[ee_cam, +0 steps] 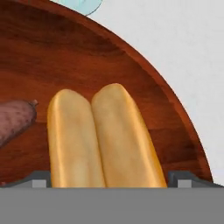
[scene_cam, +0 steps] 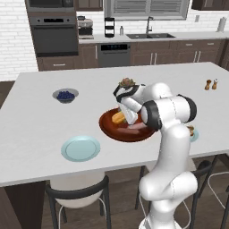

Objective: Place one bun and one sausage from the bowl on each plate.

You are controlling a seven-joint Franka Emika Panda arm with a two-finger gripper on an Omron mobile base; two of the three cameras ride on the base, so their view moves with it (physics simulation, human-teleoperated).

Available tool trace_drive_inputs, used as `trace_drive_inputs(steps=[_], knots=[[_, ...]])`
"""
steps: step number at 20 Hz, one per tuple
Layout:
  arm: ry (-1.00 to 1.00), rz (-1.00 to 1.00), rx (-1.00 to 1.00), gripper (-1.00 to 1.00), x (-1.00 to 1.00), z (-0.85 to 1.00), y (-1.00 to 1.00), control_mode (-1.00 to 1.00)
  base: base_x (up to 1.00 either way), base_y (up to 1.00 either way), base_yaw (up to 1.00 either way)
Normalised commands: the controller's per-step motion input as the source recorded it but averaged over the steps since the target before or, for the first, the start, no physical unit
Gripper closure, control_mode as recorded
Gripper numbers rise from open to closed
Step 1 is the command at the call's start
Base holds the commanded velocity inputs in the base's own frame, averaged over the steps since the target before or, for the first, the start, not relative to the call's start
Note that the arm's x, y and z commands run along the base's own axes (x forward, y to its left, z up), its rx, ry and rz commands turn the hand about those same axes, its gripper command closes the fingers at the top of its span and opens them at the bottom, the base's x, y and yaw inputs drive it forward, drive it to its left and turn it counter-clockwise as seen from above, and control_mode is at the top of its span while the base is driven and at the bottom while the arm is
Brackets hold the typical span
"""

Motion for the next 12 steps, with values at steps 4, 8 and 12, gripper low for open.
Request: trace_drive_inputs(steps=[4, 8, 12], knots=[[-0.05, 0.04, 0.00, 1.00, -0.80, 0.91, 0.11, -1.00, 0.00, 0.00, 0.00], [0.01, 0.02, 0.00, 1.00, -0.88, 0.72, 0.33, -1.00, 0.00, 0.00, 0.00], [0.12, 0.00, 0.00, 1.00, -0.80, 0.47, 0.59, -1.00, 0.00, 0.00, 0.00]])
